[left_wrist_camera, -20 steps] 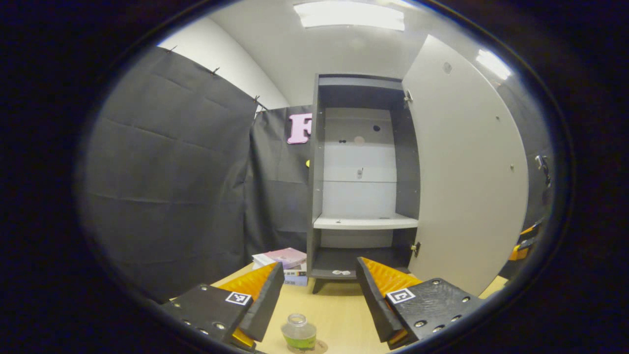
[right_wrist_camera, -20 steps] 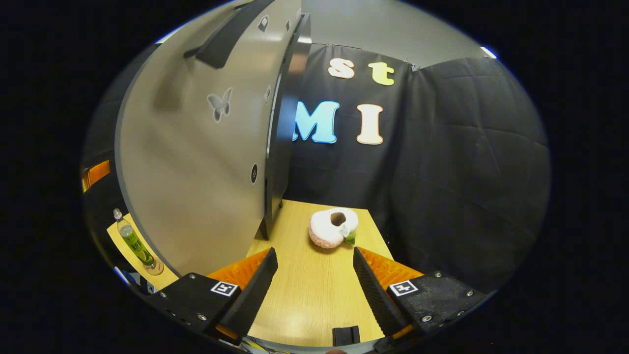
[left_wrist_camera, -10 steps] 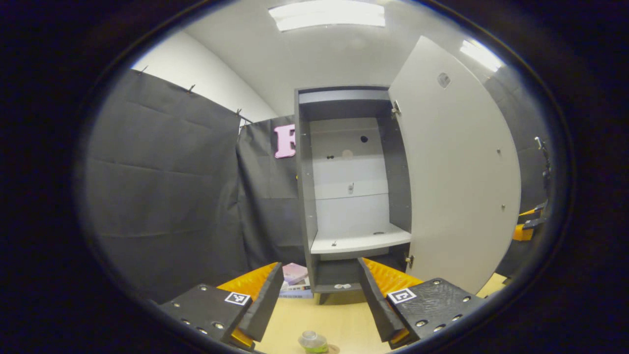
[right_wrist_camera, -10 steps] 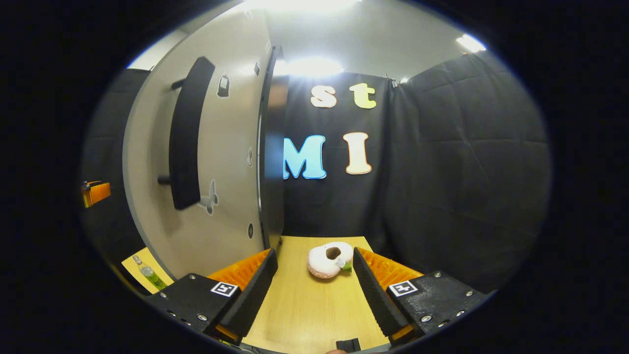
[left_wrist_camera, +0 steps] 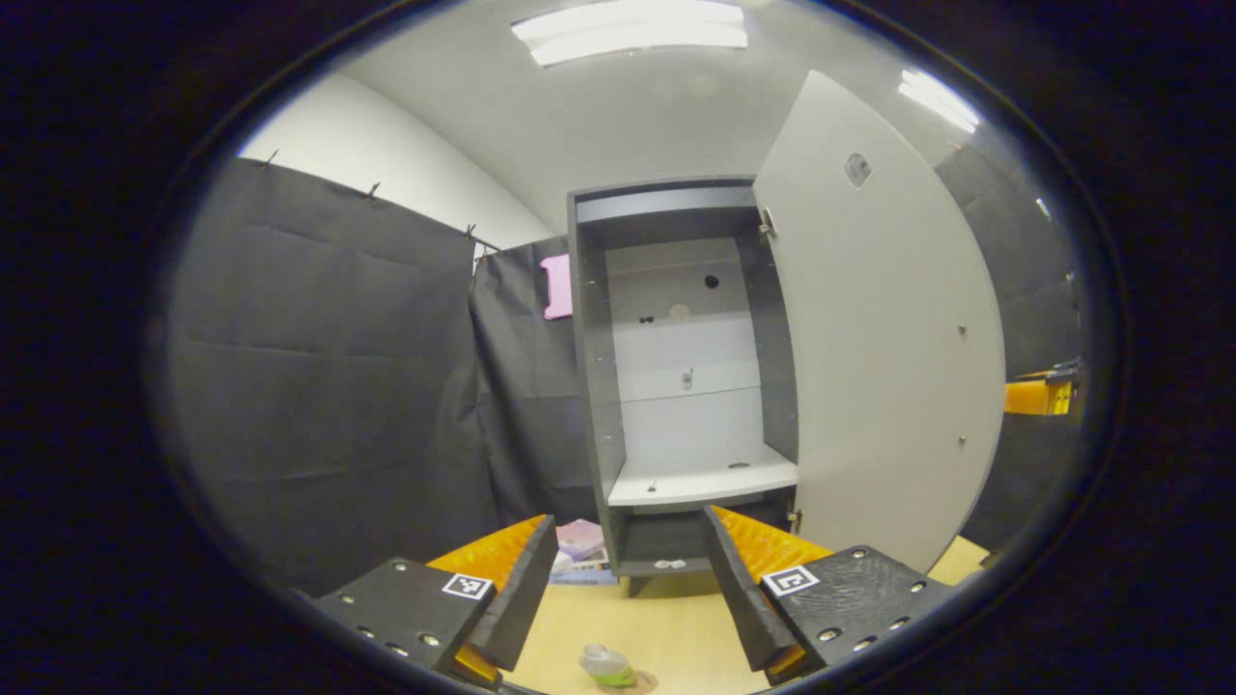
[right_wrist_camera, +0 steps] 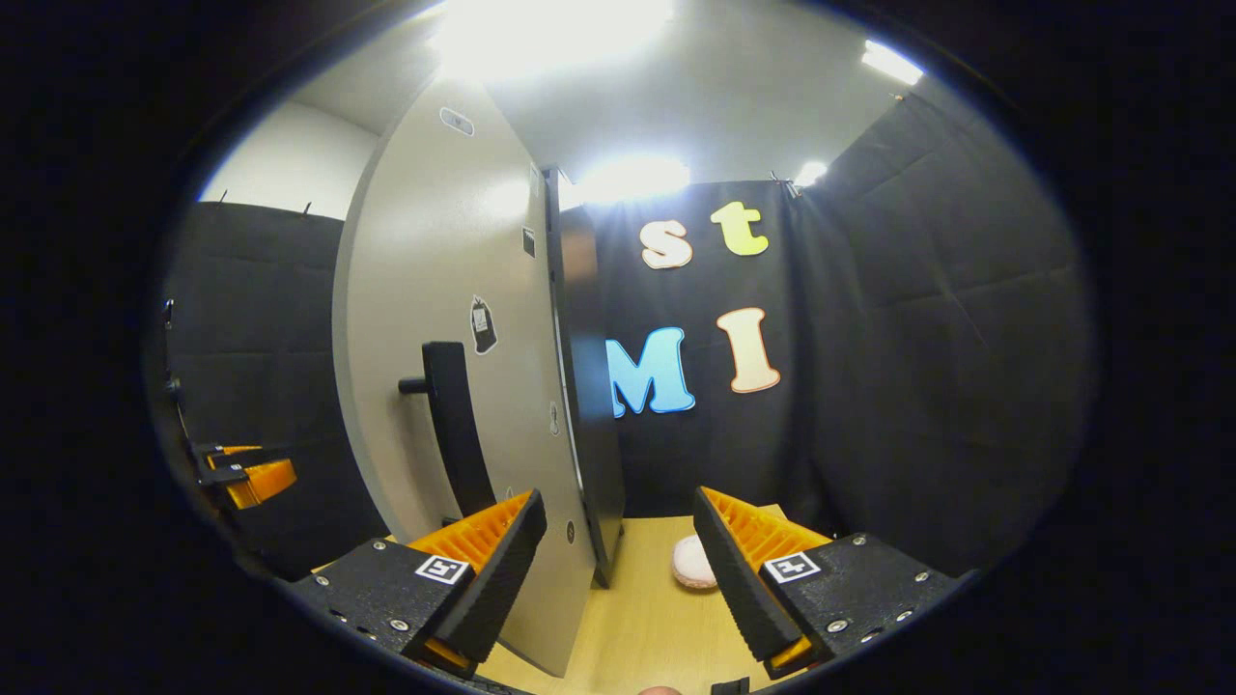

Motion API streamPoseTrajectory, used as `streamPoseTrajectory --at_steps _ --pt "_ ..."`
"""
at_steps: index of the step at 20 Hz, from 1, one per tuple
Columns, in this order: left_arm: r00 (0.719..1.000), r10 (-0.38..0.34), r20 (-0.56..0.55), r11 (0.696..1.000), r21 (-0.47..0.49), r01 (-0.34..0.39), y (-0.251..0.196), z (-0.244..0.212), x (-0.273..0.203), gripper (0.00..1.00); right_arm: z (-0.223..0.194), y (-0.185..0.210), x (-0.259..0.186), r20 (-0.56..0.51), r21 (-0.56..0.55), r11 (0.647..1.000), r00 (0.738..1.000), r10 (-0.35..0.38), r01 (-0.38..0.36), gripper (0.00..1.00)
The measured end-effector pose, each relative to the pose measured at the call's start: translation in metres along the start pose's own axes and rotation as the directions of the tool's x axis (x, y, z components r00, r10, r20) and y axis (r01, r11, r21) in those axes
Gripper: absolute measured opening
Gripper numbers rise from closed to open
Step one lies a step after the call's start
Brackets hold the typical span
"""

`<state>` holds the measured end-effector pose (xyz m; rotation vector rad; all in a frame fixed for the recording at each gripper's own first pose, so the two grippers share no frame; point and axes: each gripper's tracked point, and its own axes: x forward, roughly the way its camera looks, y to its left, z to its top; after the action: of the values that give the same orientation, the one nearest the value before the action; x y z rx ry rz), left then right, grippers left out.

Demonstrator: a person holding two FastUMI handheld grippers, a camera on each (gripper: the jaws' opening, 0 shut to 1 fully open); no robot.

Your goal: Open the cabinet door with the right hand, grasp the bottle in the cabinet with the left hand and place it on the coaster, then close the cabinet door with the right hand.

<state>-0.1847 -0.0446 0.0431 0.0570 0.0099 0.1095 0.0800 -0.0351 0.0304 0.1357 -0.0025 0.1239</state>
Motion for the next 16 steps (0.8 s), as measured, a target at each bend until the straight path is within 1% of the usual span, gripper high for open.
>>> streamPoseTrajectory --at_steps 1,5,6,7,8,10,12,13,14,16 --pt "1.0 0.002 -0.008 1.0 -0.007 -0.002 0.001 -0.002 -0.006 0.85 0.0 0.005 0.001 0.0 0.012 1.0 1.0 0.018 -0.018 0.95" --pt "0.999 0.03 -0.024 0.999 0.019 -0.029 0.007 -0.007 -0.018 0.85 -0.01 0.024 0.006 -0.03 0.032 0.996 0.996 0.083 -0.082 0.95" --pt "0.999 0.033 -0.027 0.999 -0.001 -0.033 0.008 -0.01 -0.016 0.85 -0.011 0.024 0.007 -0.041 0.02 0.996 0.996 0.082 -0.082 0.95" --pt "0.999 0.029 -0.031 0.999 -0.026 -0.03 0.007 -0.014 -0.015 0.86 -0.012 0.026 0.007 -0.064 0.025 0.996 0.994 0.089 -0.088 0.93" --pt "0.999 0.023 -0.032 0.998 -0.051 -0.024 0.008 -0.017 -0.012 0.85 -0.016 0.032 0.009 -0.082 0.043 0.994 0.991 0.102 -0.099 0.94" --pt "0.999 0.028 -0.031 0.997 -0.067 -0.03 0.016 -0.017 -0.003 0.85 -0.018 0.047 0.011 -0.111 0.066 0.991 0.986 0.125 -0.119 0.94" --pt "0.999 0.021 -0.031 0.998 -0.054 -0.022 0.022 -0.013 0.01 0.85 -0.016 0.062 0.012 -0.118 0.04 0.991 0.984 0.129 -0.125 0.94" --pt "1.0 0.011 -0.02 0.999 -0.041 -0.012 0.024 -0.008 0.017 0.89 -0.015 0.071 0.013 -0.116 0.02 0.991 0.984 0.132 -0.131 0.94" --pt "1.0 0.0 -0.009 1.0 -0.03 -0.001 0.027 -0.005 0.023 0.85 -0.016 0.081 0.014 -0.117 0.006 0.99 0.983 0.139 -0.139 0.94" --pt "1.0 -0.019 0.001 1.0 -0.011 0.019 0.032 -0.003 0.034 0.86 -0.023 0.103 0.018 -0.128 0.008 0.988 0.98 0.154 -0.154 0.94"
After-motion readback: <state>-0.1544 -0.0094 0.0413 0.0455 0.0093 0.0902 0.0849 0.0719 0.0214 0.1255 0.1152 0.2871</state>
